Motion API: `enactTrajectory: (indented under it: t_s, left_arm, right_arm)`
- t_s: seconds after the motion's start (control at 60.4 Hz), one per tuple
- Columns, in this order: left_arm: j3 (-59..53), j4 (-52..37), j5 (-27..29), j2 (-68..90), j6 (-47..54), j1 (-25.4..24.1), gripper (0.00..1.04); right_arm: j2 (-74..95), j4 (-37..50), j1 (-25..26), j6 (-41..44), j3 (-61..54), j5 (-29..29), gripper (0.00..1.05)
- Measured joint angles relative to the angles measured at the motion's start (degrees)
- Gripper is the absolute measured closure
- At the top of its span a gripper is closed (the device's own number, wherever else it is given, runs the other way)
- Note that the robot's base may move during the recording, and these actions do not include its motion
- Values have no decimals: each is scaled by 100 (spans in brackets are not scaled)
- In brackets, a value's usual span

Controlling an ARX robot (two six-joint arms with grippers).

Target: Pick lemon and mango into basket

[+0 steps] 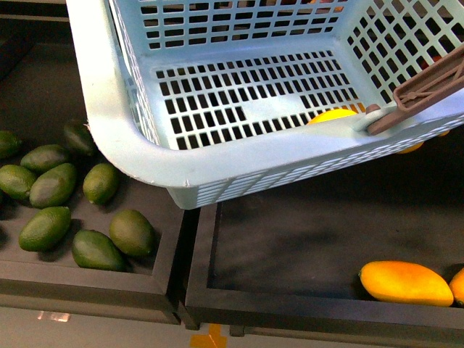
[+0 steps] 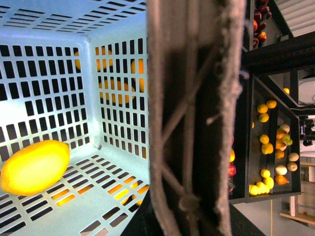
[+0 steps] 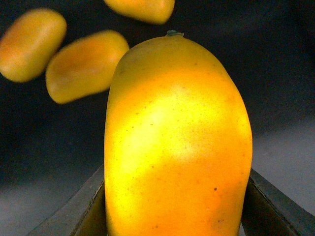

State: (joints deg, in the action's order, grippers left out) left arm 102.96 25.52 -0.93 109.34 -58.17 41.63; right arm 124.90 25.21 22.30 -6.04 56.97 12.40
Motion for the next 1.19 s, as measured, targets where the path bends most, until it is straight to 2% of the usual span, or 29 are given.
enactTrajectory:
  t_s: [0.232,0.464,0.63,0.978,1.193]
  left_arm:
    - [0,0,0,0,0,0,100]
    - [0,0,7,0,4,0,100]
    - [0,0,2,0,0,0,100]
    - [0,0,11,0,2,-2,100]
    - [0,0,22,0,4,0,100]
  right_arm:
    - [-1510,-57,46,-4,-452,310,46]
    - [-2973,83,-380,-501,-717,514,46]
    - [-3460,24,-811,-693,-699,389,46]
    - [-3475,-133,-2245,-811,-369,-164,46]
    - [-3104,-269,-2712,-813,-153,-431,46]
